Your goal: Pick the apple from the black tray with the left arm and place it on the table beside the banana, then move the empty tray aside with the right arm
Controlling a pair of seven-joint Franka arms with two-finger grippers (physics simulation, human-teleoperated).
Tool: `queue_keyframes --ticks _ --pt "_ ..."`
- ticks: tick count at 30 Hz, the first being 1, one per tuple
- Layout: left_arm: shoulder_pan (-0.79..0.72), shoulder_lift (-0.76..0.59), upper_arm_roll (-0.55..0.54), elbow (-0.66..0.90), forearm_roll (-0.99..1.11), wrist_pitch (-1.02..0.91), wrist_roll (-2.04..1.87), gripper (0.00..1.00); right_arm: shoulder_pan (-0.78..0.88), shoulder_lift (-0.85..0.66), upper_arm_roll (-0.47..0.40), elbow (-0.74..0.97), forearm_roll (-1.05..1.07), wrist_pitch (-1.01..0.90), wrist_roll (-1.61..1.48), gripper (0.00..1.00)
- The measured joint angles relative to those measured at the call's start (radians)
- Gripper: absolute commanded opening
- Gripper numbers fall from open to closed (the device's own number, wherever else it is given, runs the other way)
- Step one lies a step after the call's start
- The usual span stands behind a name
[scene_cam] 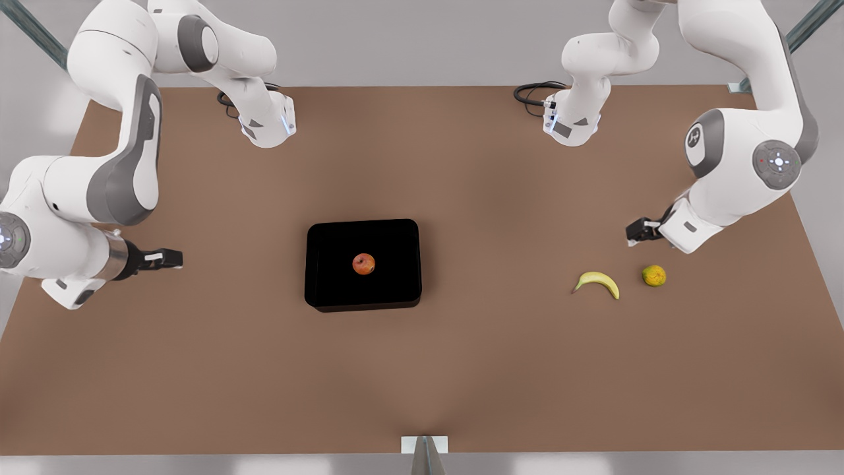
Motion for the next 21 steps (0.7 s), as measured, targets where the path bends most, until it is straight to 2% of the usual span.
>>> queue_keyframes --ticks 5,7,10,12,15,18,21 --pt "-0.003 0.015 -0.005 0.014 0.007 0.02 -0.003 1.0 -0.002 0.001 0.003 0.0 -0.013 0.015 -0.013 1.0" --pt "-0.05 0.062 -0.004 0.054 0.011 0.024 -0.011 1.0 -0.002 0.001 0.002 0.0 -0.015 0.017 -0.018 1.0" --pt "-0.367 0.204 -0.005 0.197 0.025 0.028 -0.075 1.0 -0.002 0.001 0.002 0.0 -0.016 0.018 -0.024 1.0" --pt "-0.52 0.274 -0.006 0.244 0.033 0.03 -0.134 1.0 -0.002 0.001 0.003 0.0 -0.017 0.018 -0.028 1.0" --pt "-0.625 0.367 -0.006 0.293 0.047 0.04 -0.242 1.0 -0.002 0.001 0.003 0.0 -0.017 0.019 -0.033 1.0" --pt "-0.72 0.532 -0.008 0.424 0.063 0.073 -0.38 1.0 0.0 0.001 0.003 0.0 -0.018 0.019 -0.036 1.0" --pt "-0.808 0.619 -0.009 0.475 0.095 0.152 -0.519 1.0 0.001 0.001 0.003 0.0 -0.019 0.019 -0.04 1.0"
